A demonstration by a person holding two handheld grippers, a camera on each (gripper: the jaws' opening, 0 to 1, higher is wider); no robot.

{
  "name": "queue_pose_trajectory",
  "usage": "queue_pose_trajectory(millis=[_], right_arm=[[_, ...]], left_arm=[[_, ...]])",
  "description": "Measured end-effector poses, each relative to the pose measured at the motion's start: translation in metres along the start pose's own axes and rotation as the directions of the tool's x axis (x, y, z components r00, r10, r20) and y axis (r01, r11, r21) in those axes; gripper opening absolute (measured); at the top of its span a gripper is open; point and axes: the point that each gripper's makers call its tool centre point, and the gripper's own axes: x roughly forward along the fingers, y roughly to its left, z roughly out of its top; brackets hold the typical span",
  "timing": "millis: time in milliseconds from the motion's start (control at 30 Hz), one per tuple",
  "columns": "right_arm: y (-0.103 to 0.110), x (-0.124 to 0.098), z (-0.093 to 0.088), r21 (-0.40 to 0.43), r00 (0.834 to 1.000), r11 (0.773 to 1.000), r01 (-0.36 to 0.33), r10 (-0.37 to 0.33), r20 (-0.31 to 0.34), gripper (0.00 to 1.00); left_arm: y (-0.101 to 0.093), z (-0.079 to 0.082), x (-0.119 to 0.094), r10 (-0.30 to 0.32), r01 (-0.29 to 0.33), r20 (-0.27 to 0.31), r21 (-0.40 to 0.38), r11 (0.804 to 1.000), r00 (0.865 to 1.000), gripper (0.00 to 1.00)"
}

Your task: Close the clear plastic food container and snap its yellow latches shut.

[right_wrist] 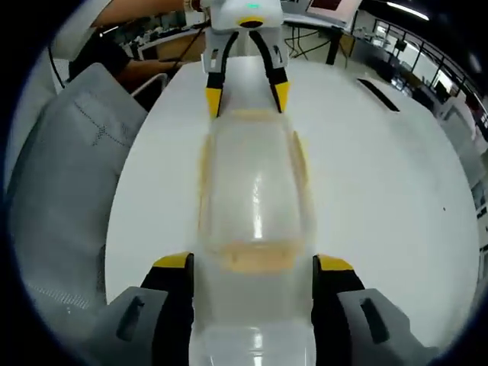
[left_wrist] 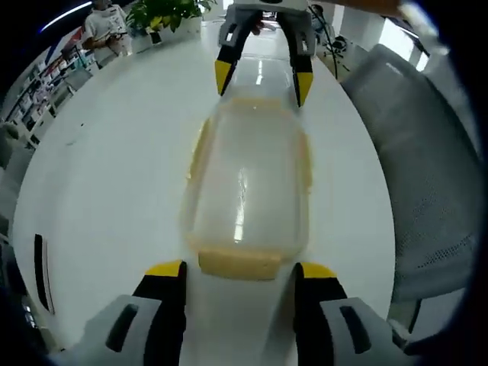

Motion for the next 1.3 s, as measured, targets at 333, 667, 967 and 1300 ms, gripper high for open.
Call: queue_pose_trajectory(millis=[333, 667, 967, 1300], right_arm=[[0.0, 0.012, 0.0, -0.049, 0.996, 0.999, -0.016, 0.012, -0.084, 0.51], [-0.003, 0.01, -0.003, -0.039, 0.993, 0.999, -0.013, 0.008, -0.118, 0.48], [-0.005, 0.009, -0.004, -0.063, 0.987, 0.998, -0.029, 0.018, -0.162, 0.37], [-0.007, 0.009, -0.005, -0.037, 0.979, 0.999, -0.021, 0.014, -0.201, 0.36]], left_arm=[[-0.002, 0.006, 0.005, -0.025, 0.026, -0.016, 0.05, 0.998, 1.0, 0.48], [0.003, 0.005, 0.004, -0.045, 0.046, -0.012, 0.068, 0.997, 0.999, 0.33], [0.001, 0.007, 0.004, -0.044, 0.046, -0.025, 0.081, 0.996, 0.999, 0.34], [0.001, 0.007, 0.002, -0.046, 0.049, -0.037, 0.082, 0.995, 0.998, 0.34]])
